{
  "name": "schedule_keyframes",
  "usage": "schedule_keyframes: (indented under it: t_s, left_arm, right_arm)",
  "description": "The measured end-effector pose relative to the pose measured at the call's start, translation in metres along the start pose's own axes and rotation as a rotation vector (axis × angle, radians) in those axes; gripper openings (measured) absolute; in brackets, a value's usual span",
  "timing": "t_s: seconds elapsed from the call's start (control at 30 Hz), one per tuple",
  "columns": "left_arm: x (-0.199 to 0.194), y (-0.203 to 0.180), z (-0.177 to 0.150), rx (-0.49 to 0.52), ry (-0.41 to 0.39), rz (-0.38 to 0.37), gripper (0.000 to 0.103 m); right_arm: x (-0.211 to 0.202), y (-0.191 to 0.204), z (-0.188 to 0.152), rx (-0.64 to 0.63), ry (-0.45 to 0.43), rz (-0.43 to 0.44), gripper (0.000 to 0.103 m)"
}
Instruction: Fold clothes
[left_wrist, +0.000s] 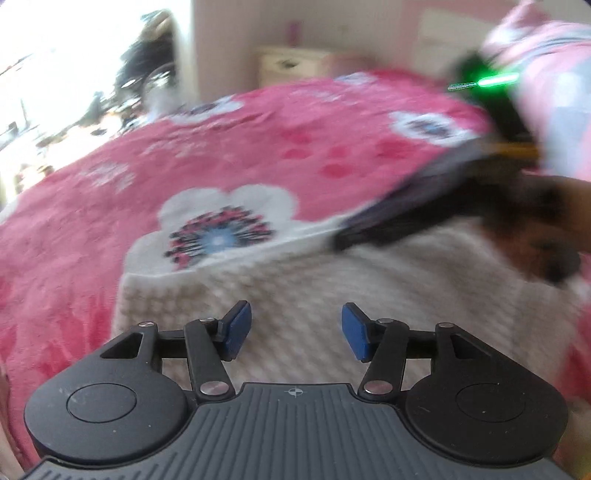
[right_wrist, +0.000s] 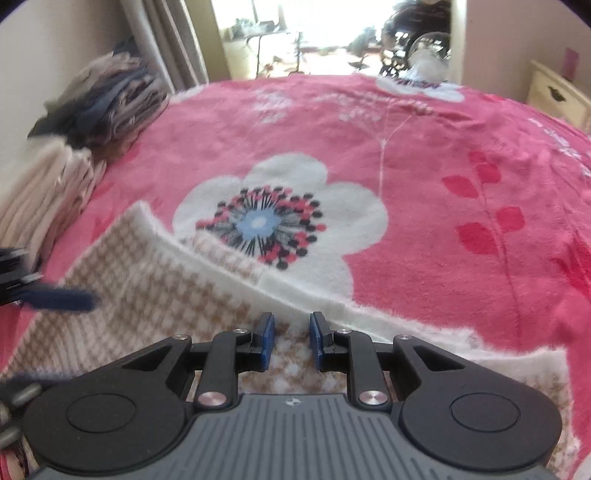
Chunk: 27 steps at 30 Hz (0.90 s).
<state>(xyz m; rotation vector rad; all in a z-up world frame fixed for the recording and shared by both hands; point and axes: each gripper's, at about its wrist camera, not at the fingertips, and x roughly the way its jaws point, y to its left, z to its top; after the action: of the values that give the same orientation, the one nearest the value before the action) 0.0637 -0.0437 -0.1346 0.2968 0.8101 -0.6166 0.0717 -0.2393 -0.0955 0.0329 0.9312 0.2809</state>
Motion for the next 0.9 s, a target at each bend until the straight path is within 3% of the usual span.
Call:
schedule_keyframes:
  t_s: [0.13, 0.2, 0.33, 0.4, 0.6, 0.73, 0.9]
  left_arm:
    - [0.028, 0.029, 0.003, -0.203, 0.09, 0.097, 0.055]
    - [0.032, 0.032, 0.0, -0.242, 0.099, 0.126, 0.056]
    - [0.033, 0.029, 0.001, -0.243, 0.124, 0.181, 0.06]
    - [0.037, 0.024, 0.005, -0.229, 0.138, 0.208, 0.061]
    - [0.042, 0.017, 0.011, -0.21, 0.166, 0.262, 0.063]
    - [0.042, 0.011, 0.012, -0.194, 0.175, 0.292, 0.063]
    - [0.041, 0.006, 0.012, -0.168, 0.182, 0.317, 0.063]
  right_arm:
    - [-0.032, -0.014, -0.003, 0.046, -0.061, -0.021, 0.022]
    - [-0.04, -0.026, -0.007, 0.056, -0.059, -0.074, 0.022]
    - [-0.022, -0.057, -0.019, 0.119, 0.007, -0.157, 0.022]
    - [-0.009, -0.07, -0.025, 0.158, 0.038, -0.16, 0.029]
    - [-0.029, -0.072, -0.024, 0.207, -0.003, -0.144, 0.029]
    - [-0.049, -0.078, -0.025, 0.198, -0.048, -0.194, 0.029]
    - [-0.023, -0.104, -0.043, 0.214, 0.041, -0.275, 0.026]
